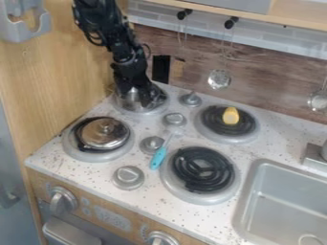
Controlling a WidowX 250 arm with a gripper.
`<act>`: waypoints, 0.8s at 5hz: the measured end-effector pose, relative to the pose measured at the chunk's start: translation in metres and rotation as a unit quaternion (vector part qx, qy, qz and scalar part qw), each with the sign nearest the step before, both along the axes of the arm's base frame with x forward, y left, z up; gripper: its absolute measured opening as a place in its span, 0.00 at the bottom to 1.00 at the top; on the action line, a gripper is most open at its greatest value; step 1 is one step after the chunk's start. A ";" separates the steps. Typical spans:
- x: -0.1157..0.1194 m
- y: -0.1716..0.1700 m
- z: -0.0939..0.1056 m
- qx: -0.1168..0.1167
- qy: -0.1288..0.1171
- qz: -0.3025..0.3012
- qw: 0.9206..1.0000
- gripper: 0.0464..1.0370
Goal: Move silver pot from top left burner to bottom right burner
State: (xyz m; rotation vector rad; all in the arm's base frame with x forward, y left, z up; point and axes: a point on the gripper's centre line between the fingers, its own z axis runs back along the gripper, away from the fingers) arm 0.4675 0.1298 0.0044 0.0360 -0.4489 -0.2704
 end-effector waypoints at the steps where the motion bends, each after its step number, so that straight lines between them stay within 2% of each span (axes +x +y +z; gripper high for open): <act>1: 0.009 0.003 -0.016 -0.007 0.027 -0.002 1.000 0.96; 2: 0.012 0.004 -0.027 -0.010 0.050 -0.001 0.999 0.89; 3: 0.015 -0.001 -0.036 -0.013 0.075 -0.005 0.997 0.58; 4: 0.014 -0.003 -0.037 -0.015 0.079 -0.011 0.997 0.27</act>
